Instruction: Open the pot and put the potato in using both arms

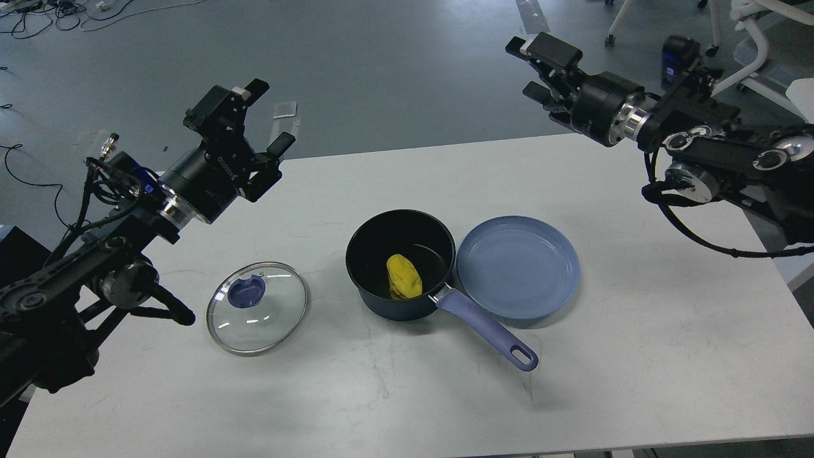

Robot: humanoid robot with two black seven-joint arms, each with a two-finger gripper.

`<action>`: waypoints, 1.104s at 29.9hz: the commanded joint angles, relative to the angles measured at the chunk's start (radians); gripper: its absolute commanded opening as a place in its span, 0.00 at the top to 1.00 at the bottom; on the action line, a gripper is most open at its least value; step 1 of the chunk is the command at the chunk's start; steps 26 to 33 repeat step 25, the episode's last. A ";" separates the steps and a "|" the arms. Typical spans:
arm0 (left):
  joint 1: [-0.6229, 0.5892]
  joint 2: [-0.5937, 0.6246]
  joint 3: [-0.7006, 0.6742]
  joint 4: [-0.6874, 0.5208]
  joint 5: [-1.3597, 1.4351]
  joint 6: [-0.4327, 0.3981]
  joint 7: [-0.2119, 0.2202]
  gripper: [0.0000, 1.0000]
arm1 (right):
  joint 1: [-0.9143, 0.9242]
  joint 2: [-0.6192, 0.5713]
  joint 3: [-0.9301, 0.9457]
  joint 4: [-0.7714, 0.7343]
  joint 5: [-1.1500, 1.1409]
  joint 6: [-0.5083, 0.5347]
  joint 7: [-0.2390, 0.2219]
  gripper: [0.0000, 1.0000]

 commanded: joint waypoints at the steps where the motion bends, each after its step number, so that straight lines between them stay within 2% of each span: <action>1: 0.035 -0.013 -0.018 0.000 -0.004 -0.011 0.000 0.02 | -0.116 -0.043 0.100 -0.002 0.080 0.080 0.000 0.01; 6: 0.090 -0.041 -0.062 0.004 -0.004 -0.036 0.000 0.02 | -0.260 -0.115 0.195 -0.003 0.140 0.268 0.000 0.01; 10: 0.120 -0.069 -0.070 0.021 -0.004 -0.052 0.000 0.02 | -0.343 -0.124 0.231 -0.005 0.175 0.378 0.000 0.01; 15: 0.134 -0.115 -0.070 0.064 -0.004 -0.057 0.000 0.02 | -0.405 -0.110 0.284 -0.014 0.175 0.373 0.000 0.01; 21: 0.135 -0.145 -0.070 0.098 -0.004 -0.059 0.000 0.02 | -0.412 -0.083 0.291 -0.017 0.175 0.300 0.000 0.00; 33: 0.135 -0.155 -0.070 0.100 -0.004 -0.059 0.000 0.02 | -0.414 -0.083 0.291 -0.011 0.175 0.303 0.000 0.00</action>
